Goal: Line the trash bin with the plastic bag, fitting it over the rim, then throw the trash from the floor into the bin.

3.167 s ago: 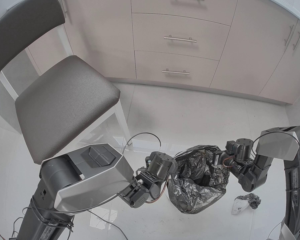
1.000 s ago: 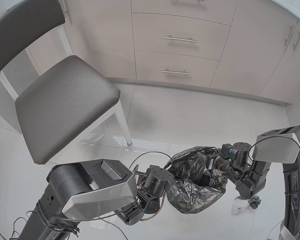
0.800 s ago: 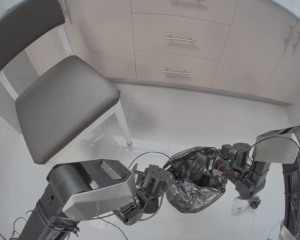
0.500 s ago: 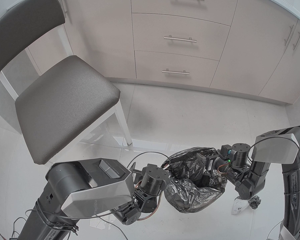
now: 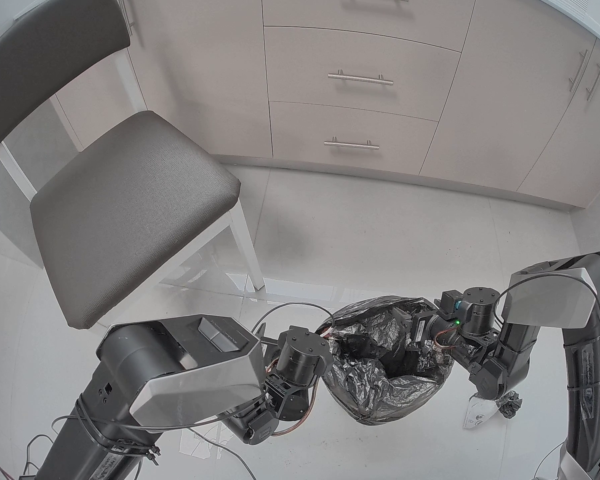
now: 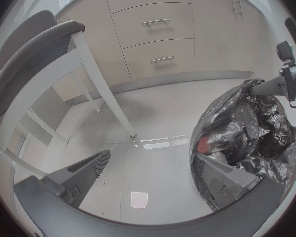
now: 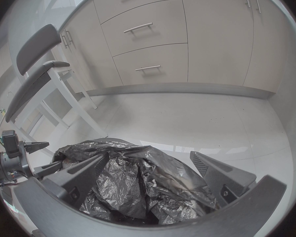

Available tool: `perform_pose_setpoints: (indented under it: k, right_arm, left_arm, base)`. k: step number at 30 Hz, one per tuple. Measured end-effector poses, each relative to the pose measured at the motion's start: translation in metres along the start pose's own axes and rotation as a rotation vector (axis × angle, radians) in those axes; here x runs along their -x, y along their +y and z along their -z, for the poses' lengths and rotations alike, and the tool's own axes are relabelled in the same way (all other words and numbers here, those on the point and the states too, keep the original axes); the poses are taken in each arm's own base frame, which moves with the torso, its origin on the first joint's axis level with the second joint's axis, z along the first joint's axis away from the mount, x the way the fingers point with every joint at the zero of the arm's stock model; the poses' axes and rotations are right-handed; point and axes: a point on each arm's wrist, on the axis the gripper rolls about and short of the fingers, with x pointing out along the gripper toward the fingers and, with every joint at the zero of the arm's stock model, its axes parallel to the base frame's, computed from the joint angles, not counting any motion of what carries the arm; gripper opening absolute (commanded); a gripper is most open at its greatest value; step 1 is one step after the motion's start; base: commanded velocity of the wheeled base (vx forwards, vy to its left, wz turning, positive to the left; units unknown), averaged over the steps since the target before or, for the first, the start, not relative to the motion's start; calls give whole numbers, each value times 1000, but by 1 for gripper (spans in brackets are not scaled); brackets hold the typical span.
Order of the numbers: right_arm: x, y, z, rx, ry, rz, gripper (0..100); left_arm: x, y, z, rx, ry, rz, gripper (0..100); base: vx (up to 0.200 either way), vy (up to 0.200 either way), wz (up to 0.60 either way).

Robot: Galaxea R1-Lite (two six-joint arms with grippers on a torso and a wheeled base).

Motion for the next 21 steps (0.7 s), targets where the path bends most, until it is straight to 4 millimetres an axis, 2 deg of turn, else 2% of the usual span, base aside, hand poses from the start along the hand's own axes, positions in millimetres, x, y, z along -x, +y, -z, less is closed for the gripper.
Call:
perform_pose_setpoints:
  k: [8,21]
  right_arm:
    - [-6,0,0,4,5,4,100]
    - [-24,-2,-4,10,7,23,100]
  left_arm:
    - [-22,3,0,70,-22,-29,100]
    - [-24,-1,-1,131,-33,-21,100]
  base:
    - [0,0,0]
    - [0,0,0]
